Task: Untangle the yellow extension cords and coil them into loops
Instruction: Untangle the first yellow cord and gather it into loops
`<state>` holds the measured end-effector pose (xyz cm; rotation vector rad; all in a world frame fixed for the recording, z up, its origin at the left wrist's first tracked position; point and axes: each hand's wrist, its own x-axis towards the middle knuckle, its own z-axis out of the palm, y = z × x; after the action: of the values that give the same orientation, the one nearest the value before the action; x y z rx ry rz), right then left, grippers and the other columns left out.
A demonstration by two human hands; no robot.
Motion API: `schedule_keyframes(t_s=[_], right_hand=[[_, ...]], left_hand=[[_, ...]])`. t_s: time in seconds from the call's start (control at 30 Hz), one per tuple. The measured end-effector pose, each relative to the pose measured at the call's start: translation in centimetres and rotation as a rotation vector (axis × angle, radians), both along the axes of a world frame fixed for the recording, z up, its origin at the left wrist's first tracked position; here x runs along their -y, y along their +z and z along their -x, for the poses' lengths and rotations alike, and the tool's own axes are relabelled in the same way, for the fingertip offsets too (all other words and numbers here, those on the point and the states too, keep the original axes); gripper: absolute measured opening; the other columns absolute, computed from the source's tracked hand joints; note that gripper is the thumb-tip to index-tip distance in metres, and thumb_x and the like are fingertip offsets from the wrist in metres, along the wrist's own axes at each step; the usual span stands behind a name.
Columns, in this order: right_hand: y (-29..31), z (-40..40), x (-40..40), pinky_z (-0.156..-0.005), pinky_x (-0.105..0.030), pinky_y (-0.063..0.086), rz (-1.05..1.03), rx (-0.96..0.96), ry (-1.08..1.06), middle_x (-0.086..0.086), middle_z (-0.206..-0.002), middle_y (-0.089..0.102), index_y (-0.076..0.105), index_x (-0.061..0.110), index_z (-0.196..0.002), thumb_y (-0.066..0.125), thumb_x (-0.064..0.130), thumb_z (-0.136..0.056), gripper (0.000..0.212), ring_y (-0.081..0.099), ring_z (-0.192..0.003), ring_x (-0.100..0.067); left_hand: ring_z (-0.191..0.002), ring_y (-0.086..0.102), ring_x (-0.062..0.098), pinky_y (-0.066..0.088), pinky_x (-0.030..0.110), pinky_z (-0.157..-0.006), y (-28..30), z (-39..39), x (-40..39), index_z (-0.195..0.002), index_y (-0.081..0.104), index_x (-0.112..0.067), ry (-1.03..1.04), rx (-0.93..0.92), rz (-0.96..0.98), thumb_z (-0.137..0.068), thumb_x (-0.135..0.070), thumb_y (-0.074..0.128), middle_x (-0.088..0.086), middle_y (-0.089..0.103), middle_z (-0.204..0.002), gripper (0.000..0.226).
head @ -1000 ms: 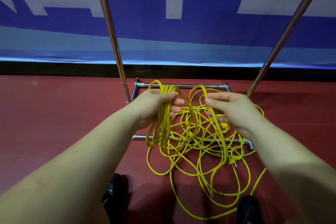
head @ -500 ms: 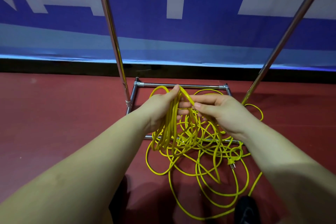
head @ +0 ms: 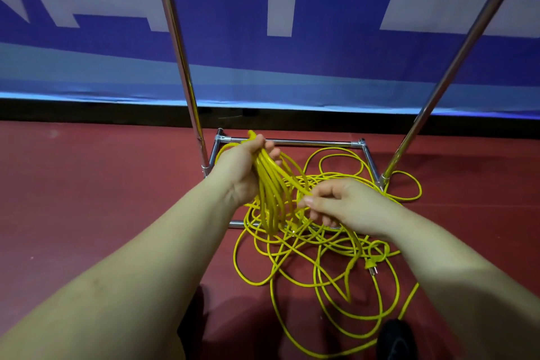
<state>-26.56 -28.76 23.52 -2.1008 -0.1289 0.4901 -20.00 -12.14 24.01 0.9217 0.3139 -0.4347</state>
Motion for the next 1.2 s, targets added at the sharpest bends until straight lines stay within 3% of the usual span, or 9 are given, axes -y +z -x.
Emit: schedule_keyframes(t_s=[0.13,0.23,0.3,0.43,0.63,0.83,1.0,1.07,1.2], right_hand=[[-1.4,0.3,1.5,-0.073,-0.025,0.046,0.498,-0.157,0.257,0.005,-0.078,0.061,0.063,0.020,-0.087,0.050,0.033,-0.094,0.020,0.056,-0.073,-0.010],[-1.5,0.4,2.6,-0.056,-0.012,0.037,0.665,-0.104,0.263,0.011,-0.069,0.055,0.063,0.019,-0.089,0.053,0.030,-0.093,0.015,0.050,-0.063,-0.005],[-1.4,0.1,3.3,-0.047,-0.010,0.037,0.531,-0.140,0.106,0.007,-0.069,0.061,0.055,0.014,-0.087,0.052,0.023,-0.094,0.012,0.054,-0.055,-0.004],[0.2,0.0,4.1,-0.048,-0.021,0.053,-0.009,-0.314,-0.292,-0.005,-0.070,0.069,0.056,0.009,-0.089,0.057,0.019,-0.091,0.011,0.066,-0.052,-0.013],[2.2,0.3,2.3,-0.049,-0.024,0.056,-0.703,-0.494,-0.584,-0.003,-0.068,0.072,0.058,0.012,-0.078,0.051,0.020,-0.091,0.017,0.070,-0.058,-0.015],[2.1,-0.8,1.9,-0.044,-0.025,0.055,-0.955,-0.459,-0.845,-0.007,-0.055,0.067,0.053,0.007,-0.078,0.052,0.019,-0.093,0.019,0.068,-0.049,-0.014],[1.4,-1.6,2.8,-0.042,-0.029,0.055,-1.077,-0.532,-0.961,-0.007,-0.067,0.066,0.047,0.003,-0.077,0.055,0.015,-0.092,0.020,0.067,-0.048,-0.017],[1.5,-1.7,3.1,-0.045,-0.031,0.056,-1.124,-0.541,-0.953,-0.005,-0.078,0.063,0.046,0.003,-0.080,0.052,0.012,-0.093,0.017,0.068,-0.050,-0.018],[1.6,-1.9,2.9,-0.049,-0.031,0.057,-1.087,-0.479,-0.847,-0.006,-0.072,0.070,0.055,0.004,-0.091,0.049,0.020,-0.095,0.018,0.070,-0.058,-0.016]], left_hand=[[-0.044,0.051,0.008,0.047,0.023,-0.055,-0.4,-1.2,-1.4,-0.069,0.048,-0.013,0.175,-0.031,0.100,-0.100,-0.017,0.040,-0.003,0.047,-0.054,0.032],[-0.041,0.051,0.007,0.045,0.024,-0.059,-0.3,-1.5,-2.0,-0.072,0.049,-0.013,0.214,-0.005,0.114,-0.099,-0.013,0.041,-0.004,0.052,-0.053,0.028],[-0.042,0.051,0.007,0.045,0.024,-0.057,-0.4,-1.5,-2.2,-0.075,0.051,-0.012,0.198,0.013,0.075,-0.098,-0.011,0.043,-0.004,0.056,-0.057,0.025],[-0.043,0.052,0.006,0.047,0.020,-0.047,-0.6,-1.3,-2.6,-0.083,0.051,-0.012,0.114,0.074,-0.009,-0.096,-0.008,0.046,-0.004,0.062,-0.060,0.015],[-0.055,0.063,0.008,0.052,0.027,-0.052,-0.9,1.0,-1.2,-0.086,0.053,-0.007,-0.158,0.286,-0.342,-0.094,-0.005,0.051,-0.001,0.072,-0.071,0.008],[-0.060,0.066,0.010,0.056,0.027,-0.057,-0.9,2.7,0.5,-0.091,0.057,-0.002,-0.402,0.300,-0.350,-0.093,-0.004,0.051,0.006,0.070,-0.079,0.007],[-0.068,0.068,0.016,0.057,0.033,-0.069,-1.0,3.7,1.5,-0.079,0.056,-0.010,-0.562,0.297,-0.254,-0.092,0.001,0.050,0.010,0.070,-0.081,0.018],[-0.066,0.068,0.015,0.058,0.031,-0.064,-1.0,3.9,1.6,-0.086,0.056,-0.008,-0.654,0.309,-0.302,-0.090,0.005,0.051,0.010,0.069,-0.081,0.015],[-0.058,0.067,0.012,0.057,0.027,-0.052,-1.1,4.0,1.8,-0.093,0.053,-0.006,-0.648,0.285,-0.384,-0.089,0.010,0.051,0.006,0.068,-0.071,0.017]])
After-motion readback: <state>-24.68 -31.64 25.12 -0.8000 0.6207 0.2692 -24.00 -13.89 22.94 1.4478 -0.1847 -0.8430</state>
